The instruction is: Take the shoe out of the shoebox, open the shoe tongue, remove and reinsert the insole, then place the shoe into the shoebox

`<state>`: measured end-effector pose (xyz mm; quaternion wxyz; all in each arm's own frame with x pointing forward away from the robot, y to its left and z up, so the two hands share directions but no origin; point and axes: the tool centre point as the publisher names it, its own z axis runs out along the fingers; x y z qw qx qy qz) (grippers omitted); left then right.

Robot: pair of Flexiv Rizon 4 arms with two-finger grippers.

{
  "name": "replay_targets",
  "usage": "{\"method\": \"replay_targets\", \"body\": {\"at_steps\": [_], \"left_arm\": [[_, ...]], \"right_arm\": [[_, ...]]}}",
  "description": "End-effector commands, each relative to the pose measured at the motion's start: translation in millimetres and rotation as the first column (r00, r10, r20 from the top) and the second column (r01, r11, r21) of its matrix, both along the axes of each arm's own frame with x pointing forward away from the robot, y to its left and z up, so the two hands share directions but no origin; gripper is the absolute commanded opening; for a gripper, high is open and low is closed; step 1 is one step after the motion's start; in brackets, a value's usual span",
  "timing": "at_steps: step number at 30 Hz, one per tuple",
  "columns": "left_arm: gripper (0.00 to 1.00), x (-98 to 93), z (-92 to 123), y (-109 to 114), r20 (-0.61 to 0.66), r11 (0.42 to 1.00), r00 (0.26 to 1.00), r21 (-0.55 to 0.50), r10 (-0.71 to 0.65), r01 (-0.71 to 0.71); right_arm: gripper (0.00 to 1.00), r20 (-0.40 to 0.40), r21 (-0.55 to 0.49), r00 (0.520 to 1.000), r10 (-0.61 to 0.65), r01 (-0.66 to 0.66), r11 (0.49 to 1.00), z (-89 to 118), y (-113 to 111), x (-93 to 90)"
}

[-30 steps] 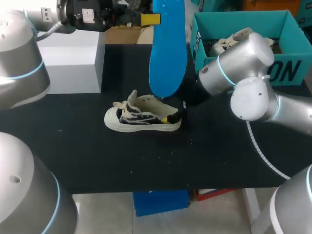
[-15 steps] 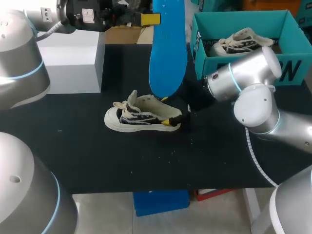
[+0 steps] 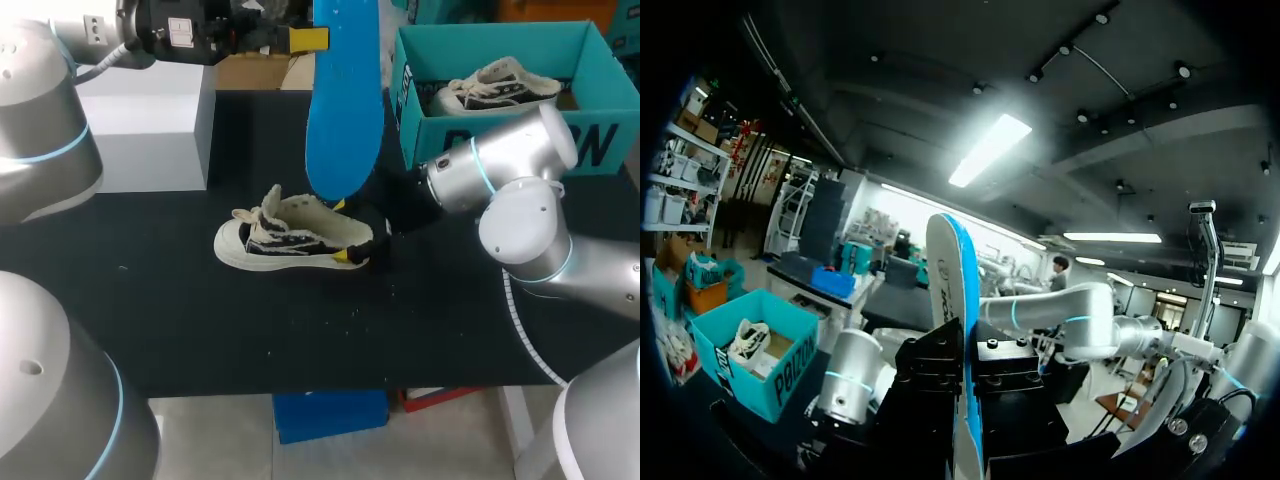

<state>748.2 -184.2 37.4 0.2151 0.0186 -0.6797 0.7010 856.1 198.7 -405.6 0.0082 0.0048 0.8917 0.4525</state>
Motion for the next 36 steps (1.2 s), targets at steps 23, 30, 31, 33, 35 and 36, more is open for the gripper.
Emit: {"method": "replay_targets", "body": {"at_steps": [23, 30, 31, 33, 35, 36], "left_arm": [[0.0, -0.4, 0, -1, 0.0, 1.0, 1.0, 0.002, 0.003, -0.003], [0.0, -0.4, 0, -1, 0.0, 1.0, 1.0, 0.002, 0.003, -0.003], [0.0, -0.4, 0, -1, 0.0, 1.0, 1.0, 0.002, 0.003, -0.003], [0.0, -0.4, 0, -1, 0.0, 1.0, 1.0, 0.002, 0.003, -0.003], [0.0, -0.4, 0, -1, 0.0, 1.0, 1.0, 0.002, 0.003, -0.003], [0.0, -0.4, 0, -1, 0.0, 1.0, 1.0, 0.002, 0.003, -0.003]], "right_arm": [[1.0, 0.003, -0.061, 1.0, 0.006, -0.006, 0.998, -1, -5, -0.1], [1.0, 0.004, -0.213, 0.999, 0.05, -0.048, 0.976, 6, -11, 6.4], [1.0, 0.003, -0.235, 0.998, 0.057, -0.055, 0.97, 7, -12, 7.2], [1.0, 0.002, -0.295, 0.997, 0.083, -0.079, 0.952, 9, -12, 8.7], [1.0, 0.004, -0.33, 0.996, 0.093, -0.086, 0.94, 11, -13, 11.0], [1.0, 0.008, -0.357, 0.995, 0.102, -0.092, 0.929, 12, -14, 12.3]]}}
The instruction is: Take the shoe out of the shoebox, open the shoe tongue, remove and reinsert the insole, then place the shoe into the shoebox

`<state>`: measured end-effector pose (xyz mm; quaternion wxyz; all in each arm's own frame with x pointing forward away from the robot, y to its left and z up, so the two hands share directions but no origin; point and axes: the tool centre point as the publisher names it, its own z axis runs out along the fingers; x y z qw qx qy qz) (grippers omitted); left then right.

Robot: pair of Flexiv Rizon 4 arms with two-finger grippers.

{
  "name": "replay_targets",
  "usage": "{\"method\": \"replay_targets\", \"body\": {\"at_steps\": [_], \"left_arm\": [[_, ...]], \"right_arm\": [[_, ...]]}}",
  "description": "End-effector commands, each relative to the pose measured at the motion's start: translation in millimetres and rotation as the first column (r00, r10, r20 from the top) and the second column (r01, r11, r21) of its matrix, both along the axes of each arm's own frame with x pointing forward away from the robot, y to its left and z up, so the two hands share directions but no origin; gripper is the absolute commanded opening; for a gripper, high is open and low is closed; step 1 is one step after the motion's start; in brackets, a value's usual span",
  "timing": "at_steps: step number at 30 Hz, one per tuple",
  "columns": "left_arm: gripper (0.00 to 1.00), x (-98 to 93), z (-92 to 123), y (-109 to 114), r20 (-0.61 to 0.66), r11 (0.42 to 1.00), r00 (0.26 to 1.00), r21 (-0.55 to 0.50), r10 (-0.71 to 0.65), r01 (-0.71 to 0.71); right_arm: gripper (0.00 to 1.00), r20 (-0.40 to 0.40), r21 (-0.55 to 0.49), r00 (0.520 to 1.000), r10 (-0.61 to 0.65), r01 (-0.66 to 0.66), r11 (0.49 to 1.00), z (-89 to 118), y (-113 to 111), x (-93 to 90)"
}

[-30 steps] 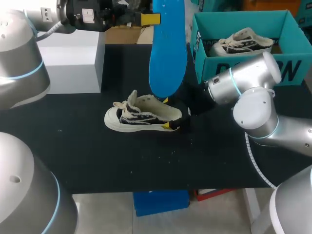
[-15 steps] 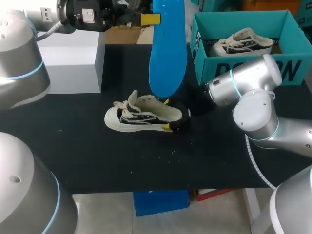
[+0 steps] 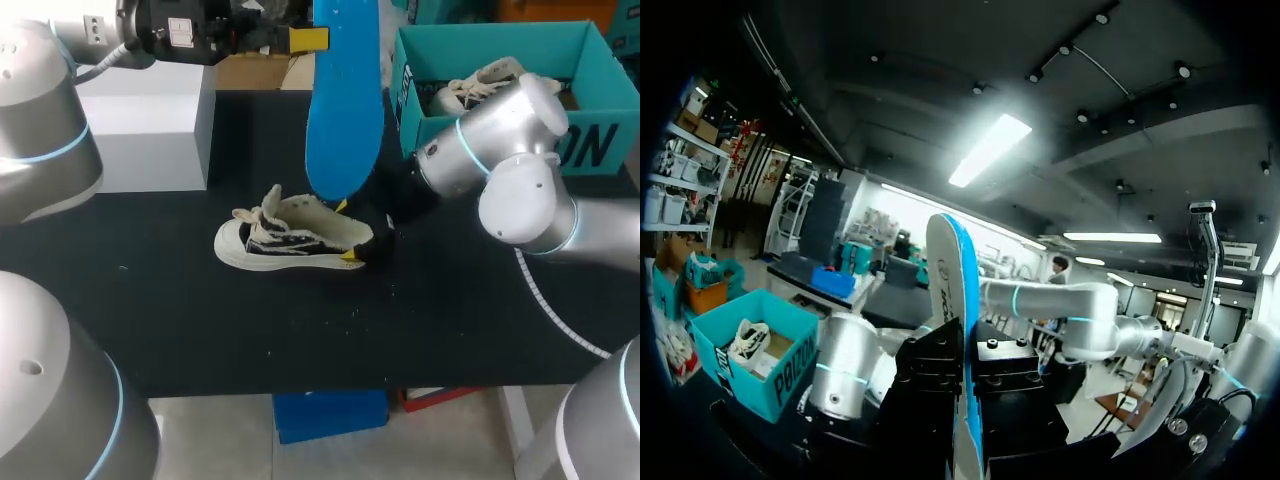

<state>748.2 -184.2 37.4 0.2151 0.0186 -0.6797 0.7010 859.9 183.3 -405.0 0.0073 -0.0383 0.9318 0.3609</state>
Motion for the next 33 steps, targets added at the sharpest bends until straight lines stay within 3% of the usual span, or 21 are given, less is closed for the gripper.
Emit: {"method": "replay_targets", "body": {"at_steps": [1, 8, 15, 26, 33], "left_arm": [[0.0, -0.4, 0, -1, 0.0, 1.0, 1.0, 0.002, 0.003, -0.003], [0.0, -0.4, 0, -1, 0.0, 1.0, 1.0, 0.002, 0.003, -0.003], [0.0, -0.4, 0, -1, 0.0, 1.0, 1.0, 0.002, 0.003, -0.003], [0.0, -0.4, 0, -1, 0.0, 1.0, 1.0, 0.002, 0.003, -0.003], [0.0, -0.4, 0, -1, 0.0, 1.0, 1.0, 0.002, 0.003, -0.003]], "right_arm": [[1.0, -0.002, -0.197, 0.999, 0.033, -0.033, 0.98, 13, 1, 9.7], [0.99, 0.032, -0.34, 0.996, 0.079, -0.064, 0.938, 25, 1, 16.2], [0.78, 0.054, -0.433, 0.991, 0.119, -0.084, 0.897, 34, 2, 20.8], [0.68, 0.079, -0.57, 0.986, 0.148, -0.077, 0.818, 45, 8, 27.4], [0.54, 0.088, -0.631, 0.985, 0.147, -0.059, 0.774, 48, 18, 26.5]]}}
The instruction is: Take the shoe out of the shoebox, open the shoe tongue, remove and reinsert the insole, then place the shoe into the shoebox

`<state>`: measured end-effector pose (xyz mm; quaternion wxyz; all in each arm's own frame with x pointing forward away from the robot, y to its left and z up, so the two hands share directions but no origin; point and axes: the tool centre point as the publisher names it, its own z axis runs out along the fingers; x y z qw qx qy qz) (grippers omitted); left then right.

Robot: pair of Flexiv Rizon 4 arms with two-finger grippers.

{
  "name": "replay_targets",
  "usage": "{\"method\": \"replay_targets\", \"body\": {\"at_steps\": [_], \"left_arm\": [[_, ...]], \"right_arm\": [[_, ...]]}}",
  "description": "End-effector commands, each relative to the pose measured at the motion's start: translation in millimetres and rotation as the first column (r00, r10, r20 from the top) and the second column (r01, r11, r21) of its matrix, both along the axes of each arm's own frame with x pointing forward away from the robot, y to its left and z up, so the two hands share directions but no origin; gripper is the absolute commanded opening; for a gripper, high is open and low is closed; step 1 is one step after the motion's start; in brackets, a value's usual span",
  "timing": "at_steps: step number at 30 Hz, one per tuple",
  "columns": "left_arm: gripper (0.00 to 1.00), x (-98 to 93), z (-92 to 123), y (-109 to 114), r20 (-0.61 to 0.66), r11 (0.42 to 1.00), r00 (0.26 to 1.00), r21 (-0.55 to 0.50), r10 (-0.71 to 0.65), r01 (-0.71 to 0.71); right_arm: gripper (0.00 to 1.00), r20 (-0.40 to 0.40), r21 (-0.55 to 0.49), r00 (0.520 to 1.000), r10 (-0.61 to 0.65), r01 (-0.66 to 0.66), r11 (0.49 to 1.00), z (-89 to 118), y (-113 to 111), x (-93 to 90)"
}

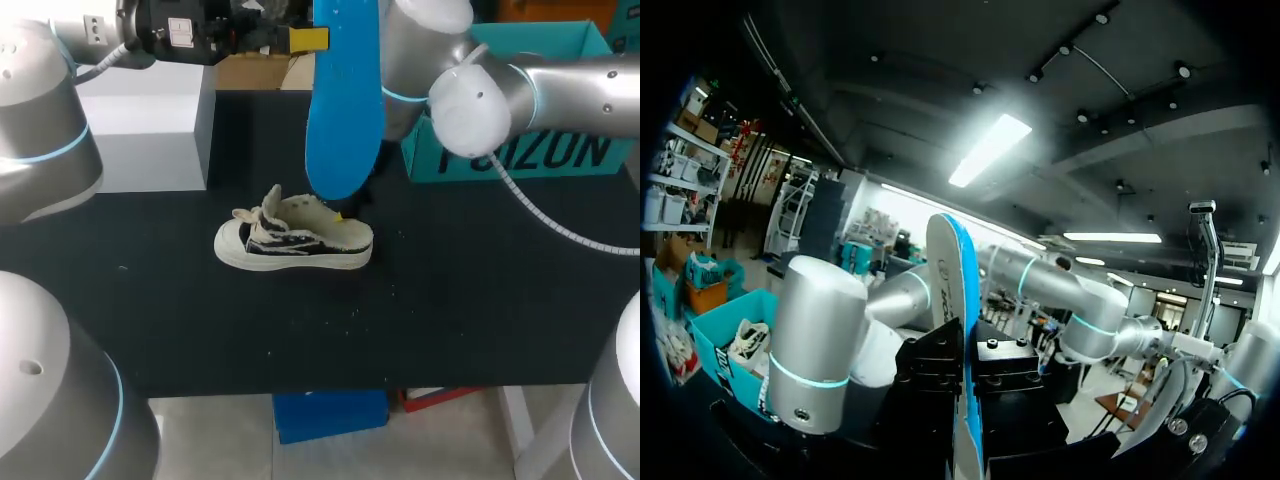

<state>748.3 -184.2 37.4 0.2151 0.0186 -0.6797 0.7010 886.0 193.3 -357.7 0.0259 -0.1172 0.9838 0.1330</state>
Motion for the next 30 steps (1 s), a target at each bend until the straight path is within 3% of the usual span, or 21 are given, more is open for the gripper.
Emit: {"method": "replay_targets", "body": {"at_steps": [1, 30], "left_arm": [[0.0, -0.4, 0, -1, 0.0, 1.0, 1.0, 0.002, 0.003, -0.003], [0.0, -0.4, 0, -1, 0.0, 1.0, 1.0, 0.002, 0.003, -0.003]], "right_arm": [[0.5, 0.045, -0.211, 0.999, -0.014, 0.023, 0.977, 0, 9, 0.3], [0.48, 0.042, -0.245, 0.998, -0.044, 0.053, 0.968, -21, 41, 10.0]]}}
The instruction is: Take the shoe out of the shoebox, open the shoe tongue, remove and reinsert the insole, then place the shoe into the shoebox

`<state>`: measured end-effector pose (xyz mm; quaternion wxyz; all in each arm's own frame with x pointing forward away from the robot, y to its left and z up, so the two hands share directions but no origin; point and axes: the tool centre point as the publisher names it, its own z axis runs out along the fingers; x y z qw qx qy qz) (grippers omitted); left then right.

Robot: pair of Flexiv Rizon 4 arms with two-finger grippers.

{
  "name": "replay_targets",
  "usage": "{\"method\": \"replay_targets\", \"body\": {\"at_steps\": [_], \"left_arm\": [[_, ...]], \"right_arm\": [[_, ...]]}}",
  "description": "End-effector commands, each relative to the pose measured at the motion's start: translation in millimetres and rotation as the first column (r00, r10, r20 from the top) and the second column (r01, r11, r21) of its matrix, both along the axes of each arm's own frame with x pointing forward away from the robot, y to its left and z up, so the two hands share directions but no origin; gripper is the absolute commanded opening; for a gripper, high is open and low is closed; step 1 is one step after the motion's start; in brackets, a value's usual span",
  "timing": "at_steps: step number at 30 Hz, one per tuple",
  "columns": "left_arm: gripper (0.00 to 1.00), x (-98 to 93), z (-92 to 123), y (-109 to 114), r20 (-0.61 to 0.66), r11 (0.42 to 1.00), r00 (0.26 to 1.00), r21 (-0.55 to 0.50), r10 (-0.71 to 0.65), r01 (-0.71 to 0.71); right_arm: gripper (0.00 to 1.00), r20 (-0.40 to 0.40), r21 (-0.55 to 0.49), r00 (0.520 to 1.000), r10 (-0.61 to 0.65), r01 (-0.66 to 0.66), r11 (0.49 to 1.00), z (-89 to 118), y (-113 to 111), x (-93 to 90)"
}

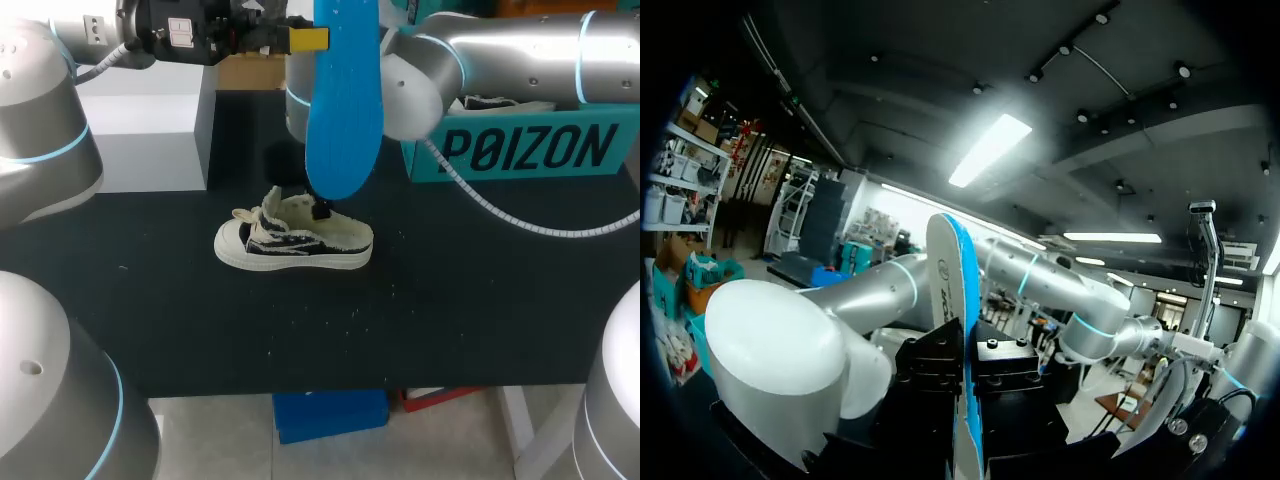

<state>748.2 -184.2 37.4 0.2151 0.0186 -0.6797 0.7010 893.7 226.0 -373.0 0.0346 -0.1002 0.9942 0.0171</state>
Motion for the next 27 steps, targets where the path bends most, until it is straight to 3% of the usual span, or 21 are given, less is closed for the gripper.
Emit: {"method": "replay_targets", "body": {"at_steps": [1, 15, 27], "left_arm": [[0.0, -0.4, 0, -1, 0.0, 1.0, 1.0, 0.002, 0.003, -0.003], [0.0, -0.4, 0, -1, 0.0, 1.0, 1.0, 0.002, 0.003, -0.003], [0.0, -0.4, 0, -1, 0.0, 1.0, 1.0, 0.002, 0.003, -0.003]], "right_arm": [[0.48, -0.005, -0.018, 1.0, -0.007, 0.007, 1.0, -6, 8, 2.2], [0.47, -0.042, 0.022, 0.999, -0.01, 0.011, 1.0, -21, 8, 0.9], [0.46, -0.055, 0.013, 0.998, 0.012, -0.011, 1.0, -21, 8, 3.0]]}}
